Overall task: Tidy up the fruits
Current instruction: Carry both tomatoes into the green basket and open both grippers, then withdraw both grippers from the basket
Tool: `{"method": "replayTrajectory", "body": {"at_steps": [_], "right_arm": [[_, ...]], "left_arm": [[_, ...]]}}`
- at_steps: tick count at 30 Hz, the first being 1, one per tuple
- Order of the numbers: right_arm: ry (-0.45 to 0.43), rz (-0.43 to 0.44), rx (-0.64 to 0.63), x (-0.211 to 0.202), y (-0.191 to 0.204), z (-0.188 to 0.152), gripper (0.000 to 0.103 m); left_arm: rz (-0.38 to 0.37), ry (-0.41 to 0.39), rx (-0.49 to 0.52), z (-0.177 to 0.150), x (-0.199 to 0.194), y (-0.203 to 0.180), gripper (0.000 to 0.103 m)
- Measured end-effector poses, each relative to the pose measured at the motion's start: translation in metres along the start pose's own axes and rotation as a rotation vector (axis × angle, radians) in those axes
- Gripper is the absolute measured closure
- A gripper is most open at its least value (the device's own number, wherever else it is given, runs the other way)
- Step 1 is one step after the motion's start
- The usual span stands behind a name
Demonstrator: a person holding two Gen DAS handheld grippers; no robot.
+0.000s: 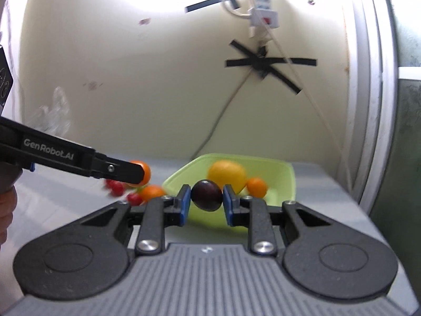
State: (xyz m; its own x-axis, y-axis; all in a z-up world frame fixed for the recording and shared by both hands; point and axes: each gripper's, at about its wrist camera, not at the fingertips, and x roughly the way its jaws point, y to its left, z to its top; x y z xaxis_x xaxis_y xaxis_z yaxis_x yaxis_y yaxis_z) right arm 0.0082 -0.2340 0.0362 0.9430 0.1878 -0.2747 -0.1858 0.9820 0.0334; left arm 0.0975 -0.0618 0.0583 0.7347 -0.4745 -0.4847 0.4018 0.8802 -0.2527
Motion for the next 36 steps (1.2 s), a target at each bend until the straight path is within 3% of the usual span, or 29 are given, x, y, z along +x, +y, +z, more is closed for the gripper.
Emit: {"method": "replayTrajectory", "body": {"at_steps": [7,12,16,21,25,30,36], "right_arm": [[0.025,-0.061,0.025,0.048,-0.017,0.004,0.074],[0.046,-0.071,0.073,0.062,-0.022,-0.005,0.071],[0.019,-0.091,0.089,0.058,-0.027,-0.006,0.065],[-0.035,-0.114,0.11,0.049,-0.027,-0.006,0.064],[-0.059,-0.129,0.133,0.042,-0.03,-0.008,0.064],[-0.033,-0.094,0.249,0.031,-0.032,-0.007,0.064],[0.012,-0.05,0.341,0.004,-0.014,-0.025,0.064]], "left_arm": [[0.054,0.054,0.023,0.013,0.065,-0.005,0.073],[0.068,0.085,0.032,0.008,0.087,-0.004,0.072],[0.064,0.071,0.016,0.01,0.091,-0.004,0.061],[0.078,0.03,0.021,0.017,0.073,-0.007,0.061],[0.145,0.005,0.053,0.014,0.047,-0.014,0.061],[0.234,0.025,0.089,-0.01,0.015,-0.019,0.057],[0.281,0.057,0.084,-0.044,-0.009,-0.016,0.056]]}}
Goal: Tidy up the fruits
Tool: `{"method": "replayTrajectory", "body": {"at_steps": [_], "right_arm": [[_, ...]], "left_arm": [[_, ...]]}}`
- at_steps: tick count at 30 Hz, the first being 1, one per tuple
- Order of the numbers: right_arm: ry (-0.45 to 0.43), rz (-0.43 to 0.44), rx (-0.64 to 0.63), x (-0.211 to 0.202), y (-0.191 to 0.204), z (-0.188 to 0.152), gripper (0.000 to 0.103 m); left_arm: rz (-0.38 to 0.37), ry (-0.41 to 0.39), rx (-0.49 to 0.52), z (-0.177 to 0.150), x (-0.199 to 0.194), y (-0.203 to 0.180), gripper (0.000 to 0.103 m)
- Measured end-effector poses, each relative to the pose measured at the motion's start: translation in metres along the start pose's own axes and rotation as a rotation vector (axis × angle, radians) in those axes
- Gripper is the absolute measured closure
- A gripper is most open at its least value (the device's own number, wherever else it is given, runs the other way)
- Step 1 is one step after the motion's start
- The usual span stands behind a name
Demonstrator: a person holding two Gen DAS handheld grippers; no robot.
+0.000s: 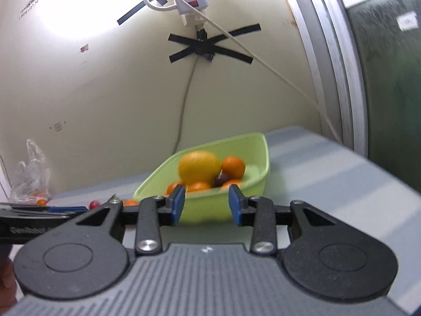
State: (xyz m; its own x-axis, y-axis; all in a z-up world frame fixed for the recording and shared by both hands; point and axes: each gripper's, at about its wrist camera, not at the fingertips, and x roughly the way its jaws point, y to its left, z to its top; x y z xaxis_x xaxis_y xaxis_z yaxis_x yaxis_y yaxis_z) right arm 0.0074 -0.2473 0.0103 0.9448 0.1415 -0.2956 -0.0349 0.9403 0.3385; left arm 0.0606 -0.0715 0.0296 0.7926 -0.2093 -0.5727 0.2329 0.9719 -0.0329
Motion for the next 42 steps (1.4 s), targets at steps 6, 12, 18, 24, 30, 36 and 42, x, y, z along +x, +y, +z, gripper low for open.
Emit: {"method": "replayTrajectory", "body": {"at_steps": [6,12,18,24,30,36,42], "right_arm": [[0.05,0.016,0.04,-0.021,0.012,-0.021,0.055],[0.093,-0.001,0.034,-0.02,0.02,-0.031,0.055],[0.082,0.001,0.056,-0.02,0.016,-0.032,0.055],[0.082,0.008,0.082,-0.021,0.012,-0.033,0.054],[0.08,0.004,0.07,-0.022,0.014,-0.034,0.052],[0.074,0.019,0.073,-0.023,0.013,-0.034,0.049],[0.078,0.022,0.069,-0.023,0.013,-0.034,0.048]], "left_arm": [[0.036,0.026,-0.026,-0.027,-0.01,0.012,0.052],[0.102,0.018,-0.032,-0.043,-0.016,0.025,0.051],[0.165,0.015,-0.02,-0.059,-0.017,0.035,0.05],[0.161,0.014,-0.04,-0.066,-0.019,0.042,0.05],[0.145,-0.018,-0.018,-0.07,-0.024,0.037,0.05],[0.127,-0.082,0.039,-0.074,-0.035,0.03,0.049],[0.091,-0.076,0.079,-0.073,-0.033,0.025,0.049]]}}
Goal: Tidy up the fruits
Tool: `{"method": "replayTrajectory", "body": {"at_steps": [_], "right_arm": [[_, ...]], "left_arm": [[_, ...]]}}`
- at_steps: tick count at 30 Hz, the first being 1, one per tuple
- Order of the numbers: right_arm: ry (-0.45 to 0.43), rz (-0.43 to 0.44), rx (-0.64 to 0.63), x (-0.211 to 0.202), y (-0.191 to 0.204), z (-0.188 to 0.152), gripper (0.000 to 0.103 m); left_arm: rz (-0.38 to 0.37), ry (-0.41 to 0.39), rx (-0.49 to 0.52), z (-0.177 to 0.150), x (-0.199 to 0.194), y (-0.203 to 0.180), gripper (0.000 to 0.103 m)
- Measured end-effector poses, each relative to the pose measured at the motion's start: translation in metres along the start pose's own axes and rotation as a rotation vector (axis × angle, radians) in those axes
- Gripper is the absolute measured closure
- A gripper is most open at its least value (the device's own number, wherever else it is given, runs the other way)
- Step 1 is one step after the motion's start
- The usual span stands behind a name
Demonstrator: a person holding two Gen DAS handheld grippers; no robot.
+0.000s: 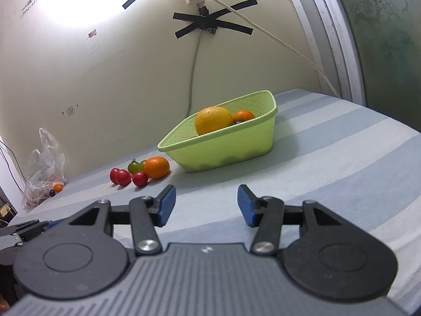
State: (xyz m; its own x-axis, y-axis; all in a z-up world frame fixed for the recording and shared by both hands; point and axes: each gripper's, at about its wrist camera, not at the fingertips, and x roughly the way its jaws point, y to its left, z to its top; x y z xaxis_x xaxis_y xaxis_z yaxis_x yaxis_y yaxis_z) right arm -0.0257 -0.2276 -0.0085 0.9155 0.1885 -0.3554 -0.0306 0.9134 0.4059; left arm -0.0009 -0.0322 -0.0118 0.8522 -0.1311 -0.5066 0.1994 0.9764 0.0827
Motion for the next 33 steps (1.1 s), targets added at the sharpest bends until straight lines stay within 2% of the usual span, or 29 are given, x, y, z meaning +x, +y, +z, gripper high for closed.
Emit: {"method": "replayTrajectory", "body": {"at_steps": [10,19,33], "right_arm": [[0.01,0.013,-0.004,0.001,0.001,0.0,0.048],[0.012,-0.001,-0.004,0.002,0.001,-0.001,0.047],[0.041,-0.044,-0.031,0.007,0.007,-0.002,0.042]], "left_arm": [[-0.091,0.052,-0.04,0.001,0.009,0.006,0.047],[-0.138,0.026,-0.024,-0.001,0.004,0.005,0.045],[-0.16,-0.024,-0.027,-0.003,-0.006,0.007,0.043]]}}
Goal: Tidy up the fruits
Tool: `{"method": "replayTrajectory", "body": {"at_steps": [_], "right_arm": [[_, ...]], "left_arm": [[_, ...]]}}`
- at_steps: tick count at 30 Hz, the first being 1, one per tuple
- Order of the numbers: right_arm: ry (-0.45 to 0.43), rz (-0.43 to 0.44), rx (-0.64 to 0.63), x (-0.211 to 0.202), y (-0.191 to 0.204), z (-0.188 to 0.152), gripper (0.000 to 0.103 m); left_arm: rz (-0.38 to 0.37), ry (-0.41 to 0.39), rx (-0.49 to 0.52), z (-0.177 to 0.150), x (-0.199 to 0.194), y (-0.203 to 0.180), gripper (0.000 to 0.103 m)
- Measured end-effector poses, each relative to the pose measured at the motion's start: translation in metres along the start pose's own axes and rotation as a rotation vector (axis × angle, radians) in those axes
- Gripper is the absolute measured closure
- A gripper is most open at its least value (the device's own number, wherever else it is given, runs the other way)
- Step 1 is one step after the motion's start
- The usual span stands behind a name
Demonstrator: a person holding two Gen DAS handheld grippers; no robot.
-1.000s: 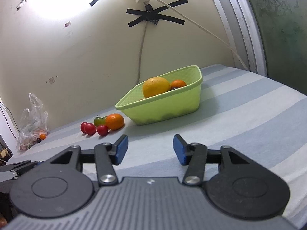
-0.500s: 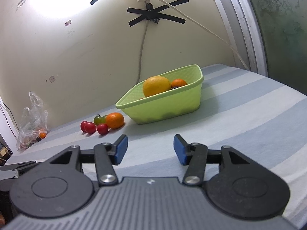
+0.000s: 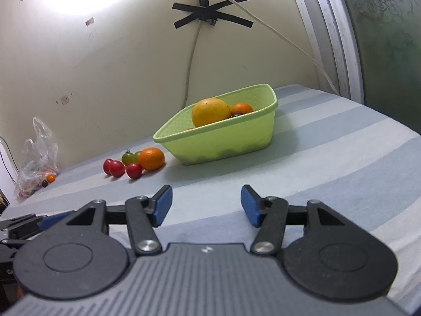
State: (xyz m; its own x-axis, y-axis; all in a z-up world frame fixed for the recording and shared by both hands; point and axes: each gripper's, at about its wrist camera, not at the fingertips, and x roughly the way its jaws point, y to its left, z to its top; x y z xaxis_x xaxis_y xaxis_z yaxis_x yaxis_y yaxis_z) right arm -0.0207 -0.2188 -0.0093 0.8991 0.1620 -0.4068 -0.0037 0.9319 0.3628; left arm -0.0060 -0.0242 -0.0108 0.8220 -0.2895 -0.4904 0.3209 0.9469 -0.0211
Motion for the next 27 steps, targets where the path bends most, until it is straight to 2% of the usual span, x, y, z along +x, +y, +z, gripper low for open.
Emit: {"method": "replayTrajectory", "body": {"at_steps": [7,13,19,24,25,27], "right_arm": [[0.009,-0.009,-0.007,0.0,0.002,-0.001,0.042],[0.024,-0.036,-0.03,0.003,0.008,-0.002,0.042],[0.041,0.028,-0.127,0.01,0.027,0.003,0.043],[0.055,0.091,-0.306,0.032,0.062,0.012,0.057],[0.058,0.096,-0.325,0.038,0.066,0.014,0.058],[0.076,0.091,-0.366,0.052,0.075,0.019,0.065]], "left_arm": [[-0.008,-0.009,-0.011,0.001,-0.003,0.002,0.036],[-0.013,-0.012,-0.049,0.003,-0.003,0.007,0.036],[-0.004,-0.029,-0.146,0.004,-0.005,0.022,0.034],[0.036,-0.064,-0.301,0.002,-0.009,0.049,0.034],[0.043,-0.069,-0.331,0.002,-0.009,0.054,0.034],[0.056,-0.079,-0.395,0.0,-0.01,0.066,0.034]]}}
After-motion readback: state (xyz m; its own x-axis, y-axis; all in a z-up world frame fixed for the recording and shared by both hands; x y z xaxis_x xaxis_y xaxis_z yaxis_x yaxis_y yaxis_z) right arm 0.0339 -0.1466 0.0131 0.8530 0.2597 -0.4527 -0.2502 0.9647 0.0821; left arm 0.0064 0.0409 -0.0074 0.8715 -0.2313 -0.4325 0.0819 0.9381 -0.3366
